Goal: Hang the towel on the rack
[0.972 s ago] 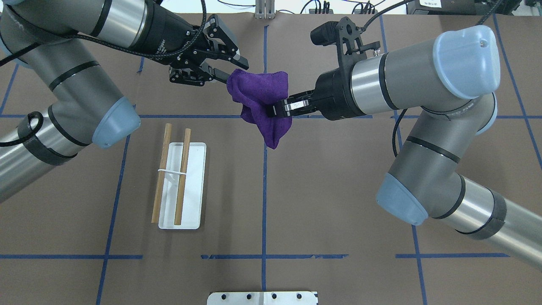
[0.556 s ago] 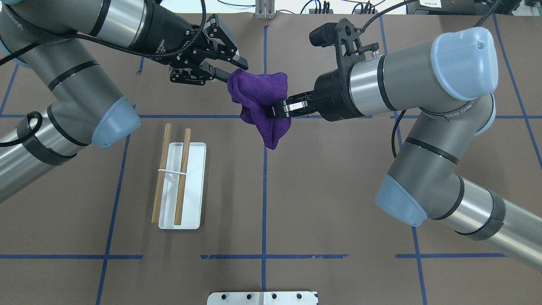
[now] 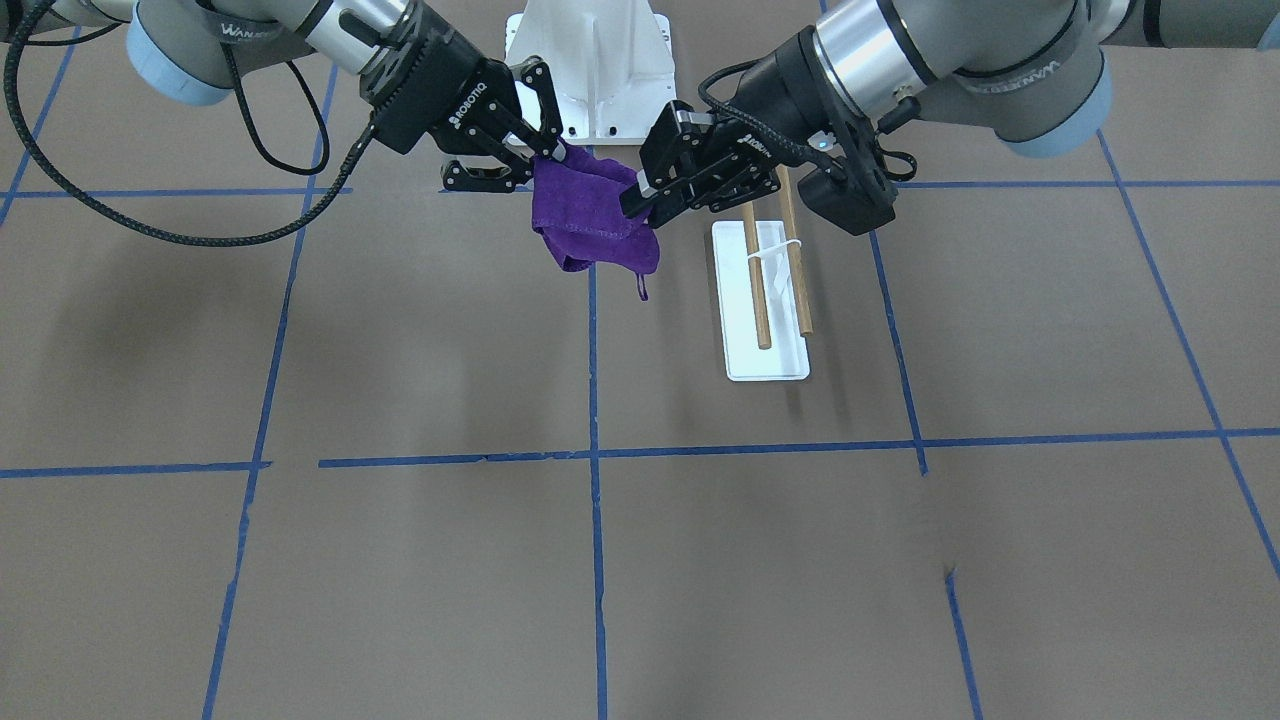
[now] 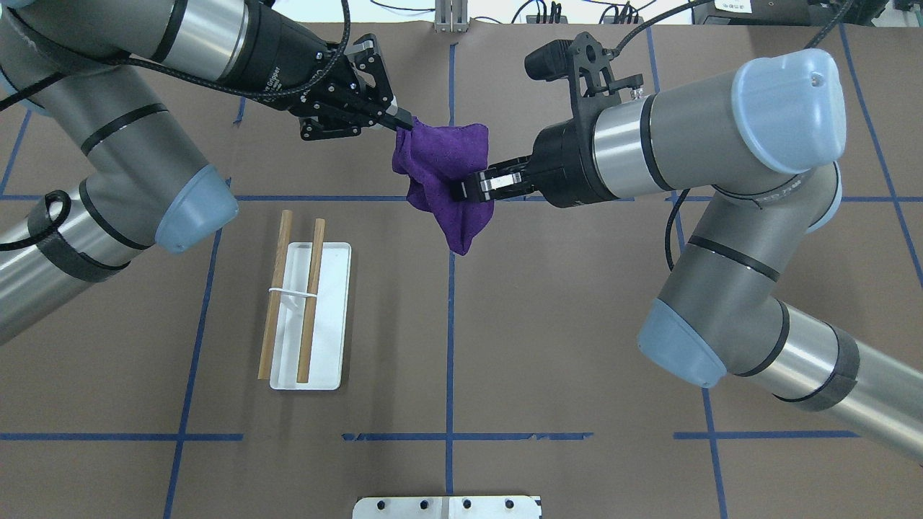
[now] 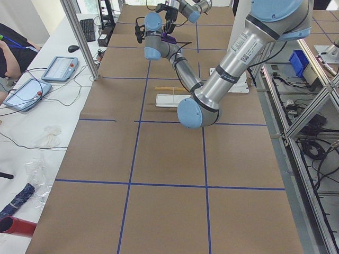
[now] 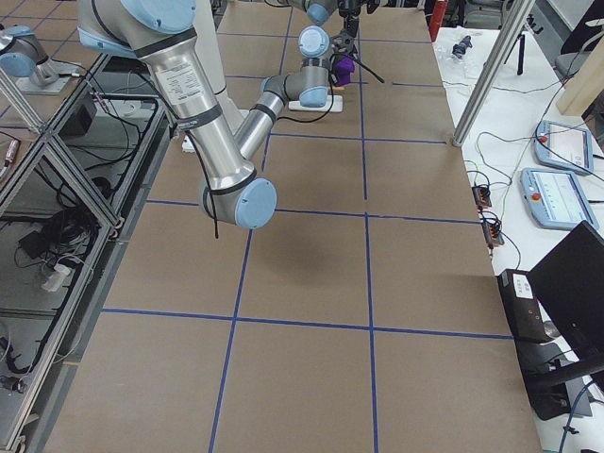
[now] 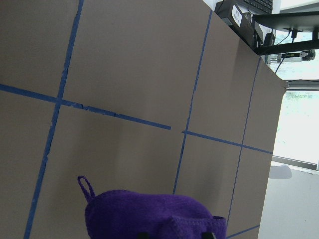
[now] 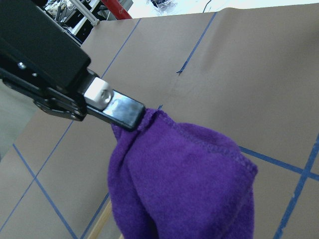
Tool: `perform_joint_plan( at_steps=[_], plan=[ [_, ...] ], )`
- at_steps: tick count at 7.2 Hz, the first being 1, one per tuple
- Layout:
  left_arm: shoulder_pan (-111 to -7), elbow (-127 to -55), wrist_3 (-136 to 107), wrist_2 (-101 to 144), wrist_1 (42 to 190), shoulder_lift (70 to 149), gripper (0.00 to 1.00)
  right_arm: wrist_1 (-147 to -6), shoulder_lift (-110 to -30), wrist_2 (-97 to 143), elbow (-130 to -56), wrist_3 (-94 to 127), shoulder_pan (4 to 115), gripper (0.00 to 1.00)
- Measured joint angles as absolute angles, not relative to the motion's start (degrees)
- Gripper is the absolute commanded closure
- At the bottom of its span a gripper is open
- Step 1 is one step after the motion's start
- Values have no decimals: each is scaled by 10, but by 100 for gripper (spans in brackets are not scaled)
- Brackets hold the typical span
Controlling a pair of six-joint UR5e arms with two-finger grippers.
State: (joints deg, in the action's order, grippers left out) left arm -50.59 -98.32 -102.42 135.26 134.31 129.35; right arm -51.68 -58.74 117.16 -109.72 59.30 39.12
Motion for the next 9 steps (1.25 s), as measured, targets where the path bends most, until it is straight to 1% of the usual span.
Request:
perform_joint_plan(
  at_steps=[1,2,3,7,9],
  plan=[
    [-506,-984,-1024,1353,1343,1293,100,-517,-587,1172,-1098,593,391,100],
    [-506,-985,-1024,1353,1343,1293,100,-517,-588,1172,-1098,594,391,25],
    [-507,-985,-1026,1354,1344,1293,100,-518,-589,1173,-1098,595,391,0],
    [-523,-989,-1028,1357,1344,1299,100,-541,-622,1180,-1114,601,394,0],
    [-532,-1004,-1028,1357,1338,1302,100,-650,-630,1200,-1152,600,401,0]
  ],
)
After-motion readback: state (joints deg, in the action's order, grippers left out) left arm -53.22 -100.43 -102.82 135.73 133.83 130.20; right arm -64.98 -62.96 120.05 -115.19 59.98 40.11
